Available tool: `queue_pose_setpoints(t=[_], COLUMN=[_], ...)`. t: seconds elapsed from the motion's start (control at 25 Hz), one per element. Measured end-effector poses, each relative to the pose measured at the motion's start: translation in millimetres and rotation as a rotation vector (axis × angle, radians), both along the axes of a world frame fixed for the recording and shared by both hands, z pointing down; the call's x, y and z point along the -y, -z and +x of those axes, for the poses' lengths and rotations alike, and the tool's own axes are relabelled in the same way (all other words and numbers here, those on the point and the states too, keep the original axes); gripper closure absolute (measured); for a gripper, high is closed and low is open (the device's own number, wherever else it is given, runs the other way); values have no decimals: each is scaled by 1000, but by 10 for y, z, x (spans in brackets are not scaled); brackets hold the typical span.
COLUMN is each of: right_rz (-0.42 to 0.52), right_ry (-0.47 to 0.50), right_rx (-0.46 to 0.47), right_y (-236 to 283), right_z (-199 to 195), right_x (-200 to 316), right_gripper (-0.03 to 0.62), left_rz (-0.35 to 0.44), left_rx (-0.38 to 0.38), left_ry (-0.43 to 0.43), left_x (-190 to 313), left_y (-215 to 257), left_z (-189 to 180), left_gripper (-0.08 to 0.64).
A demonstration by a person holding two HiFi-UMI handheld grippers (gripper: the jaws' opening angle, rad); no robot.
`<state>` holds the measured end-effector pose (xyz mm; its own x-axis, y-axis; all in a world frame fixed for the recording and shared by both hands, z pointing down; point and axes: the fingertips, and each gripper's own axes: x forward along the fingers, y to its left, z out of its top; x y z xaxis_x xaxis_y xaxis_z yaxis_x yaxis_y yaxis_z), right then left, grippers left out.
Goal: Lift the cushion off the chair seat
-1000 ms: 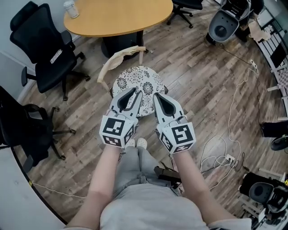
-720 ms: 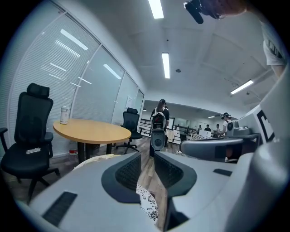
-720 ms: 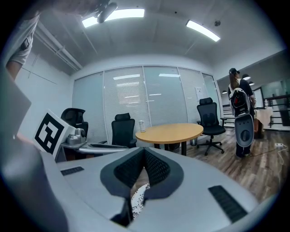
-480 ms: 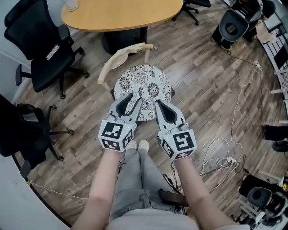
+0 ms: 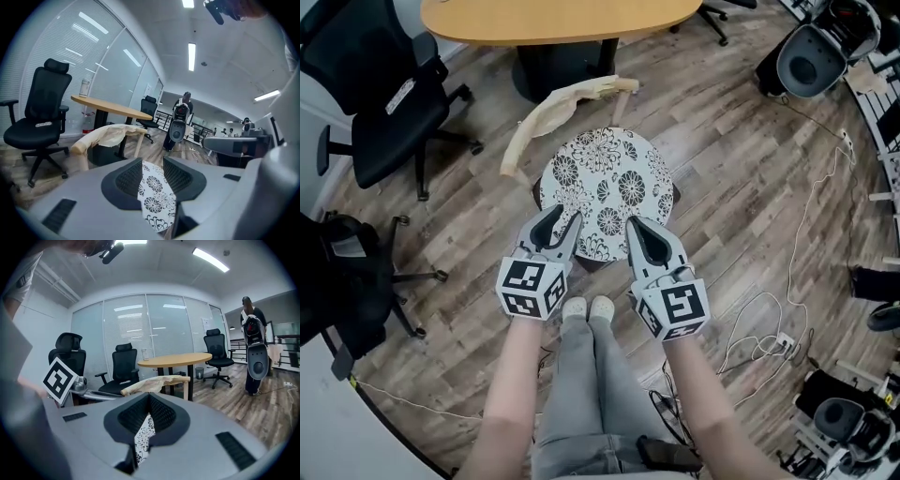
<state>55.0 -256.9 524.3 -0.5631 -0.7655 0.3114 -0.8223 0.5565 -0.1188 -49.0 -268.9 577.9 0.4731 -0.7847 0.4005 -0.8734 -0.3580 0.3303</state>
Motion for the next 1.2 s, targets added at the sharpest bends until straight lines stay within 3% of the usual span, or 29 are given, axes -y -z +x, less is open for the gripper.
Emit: queue_pose_setpoints(t=[0.28,0.68,0.88,1.0,1.2], right_rz=[-44,-85,-111,-126,-155], right_ry=[13,47,50,51,67], right_rx=[-22,-50,-61,-70,-85], right_y=[-567,-1055,-1275,-1369,-1528], right_z=[-166,-384,-417,-414,-414], right_x=[87,137,152,123,-14], right_gripper=[568,569,569,569,569], left_rz=[-118,-312,-404,-467,-525], left_rx=[20,-86,-114,-168,-195], left_ry=[33,165,178,221,273], left_x=[33,47,18,2,-16], left_y=[-829,-1821,-2225,-2429,-2689], left_z=[-287,-718,-719,-720,-736], left_gripper=[420,397,377,376,344])
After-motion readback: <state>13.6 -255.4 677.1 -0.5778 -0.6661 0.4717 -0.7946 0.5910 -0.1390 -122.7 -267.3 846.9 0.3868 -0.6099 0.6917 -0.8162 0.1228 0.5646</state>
